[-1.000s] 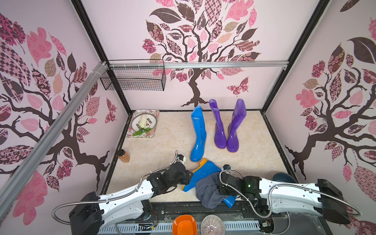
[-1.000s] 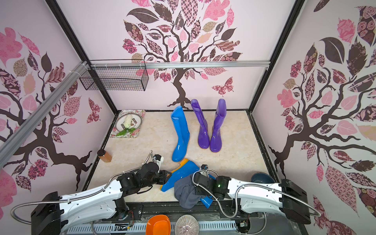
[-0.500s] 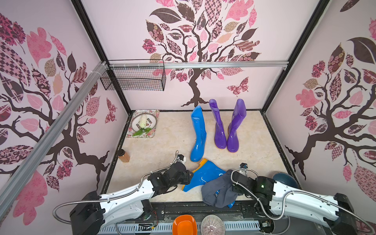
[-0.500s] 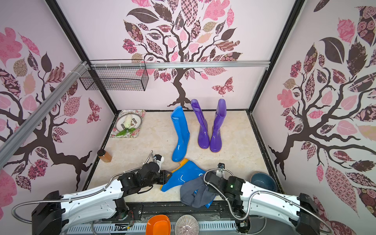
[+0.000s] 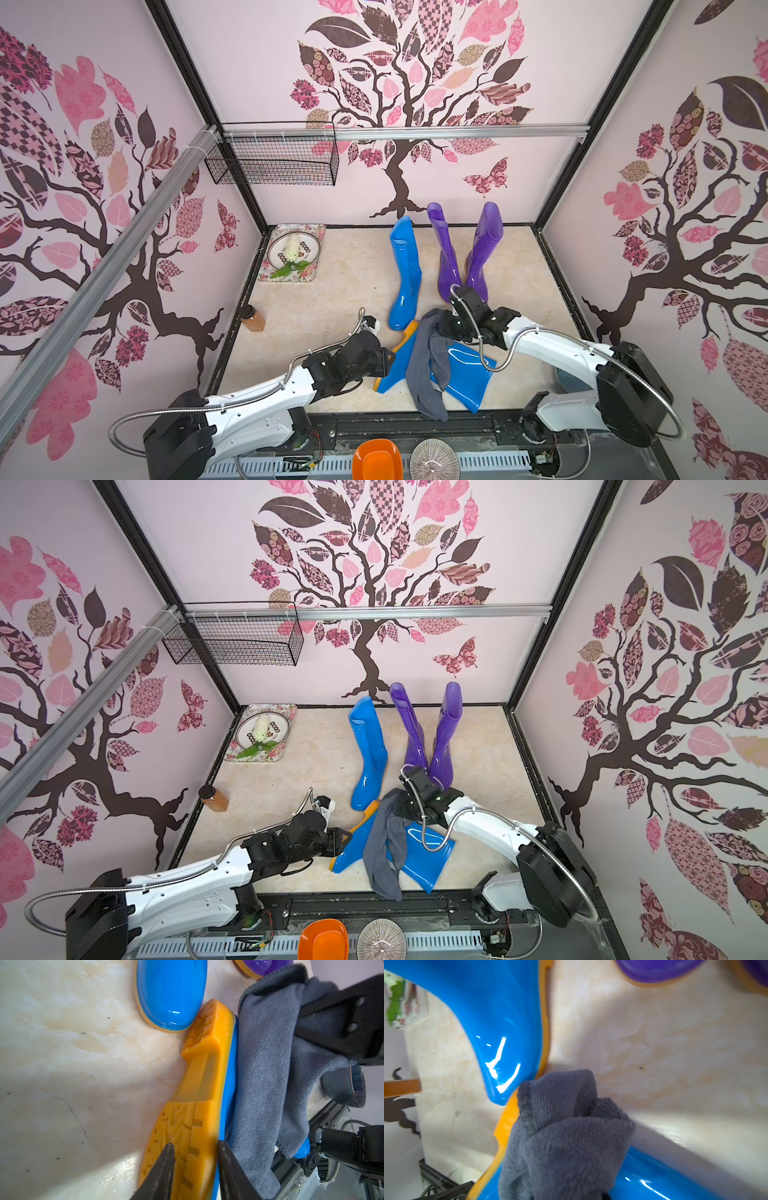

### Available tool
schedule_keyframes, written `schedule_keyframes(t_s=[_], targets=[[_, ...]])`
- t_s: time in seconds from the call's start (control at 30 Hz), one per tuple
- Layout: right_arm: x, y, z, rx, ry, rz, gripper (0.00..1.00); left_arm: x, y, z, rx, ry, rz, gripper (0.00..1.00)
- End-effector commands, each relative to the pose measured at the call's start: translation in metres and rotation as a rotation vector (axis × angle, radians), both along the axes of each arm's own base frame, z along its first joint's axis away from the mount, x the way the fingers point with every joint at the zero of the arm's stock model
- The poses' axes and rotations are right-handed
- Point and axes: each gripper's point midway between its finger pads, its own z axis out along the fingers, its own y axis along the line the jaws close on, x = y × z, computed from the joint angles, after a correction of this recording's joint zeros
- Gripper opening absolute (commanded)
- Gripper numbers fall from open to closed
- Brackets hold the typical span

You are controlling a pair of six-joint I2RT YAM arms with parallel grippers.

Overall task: Wipe the rubber boots with a cloth
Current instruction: Wipe the dirt off the rubber boot.

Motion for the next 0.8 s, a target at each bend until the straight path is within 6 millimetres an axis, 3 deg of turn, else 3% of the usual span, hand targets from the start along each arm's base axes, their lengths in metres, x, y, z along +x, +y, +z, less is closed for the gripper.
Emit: schedule_keyframes(t_s=[0.0, 0.1, 0.2, 0.33, 0.53, 0.63, 0.77], targets=[[0.006, 0.025, 0.017, 0.100, -0.041, 0.084, 0.00, -0.010, 0.023, -0.034, 0.105, 0.068, 0.029, 0.37], [0.007, 0.033, 0.008, 0.145, -0.037, 0.096, 0.00, -0.010, 0.024, -0.038, 0.114, 0.073, 0.028, 0.37], [0.009, 0.016, -0.012, 0.076, 0.039, 0.099, 0.00, -0.012, 0.024, -0.038, 0.115, 0.082, 0.025, 0.37], [0.001, -0.050, -0.031, -0.058, 0.052, -0.042, 0.00, -0.012, 0.026, -0.035, 0.090, 0.070, 0.042, 0.37], [-0.048, -0.118, -0.054, -0.324, 0.151, -0.126, 0.00, -0.007, 0.023, -0.033, 0.094, 0.060, 0.042, 0.38], [-0.076, -0.146, -0.055, -0.397, 0.200, -0.202, 0.00, -0.005, 0.017, -0.029, 0.078, 0.055, 0.036, 0.38], [-0.103, -0.148, -0.060, -0.307, 0.245, -0.248, 0.00, -0.003, 0.014, -0.026, 0.064, 0.045, 0.036, 0.38]])
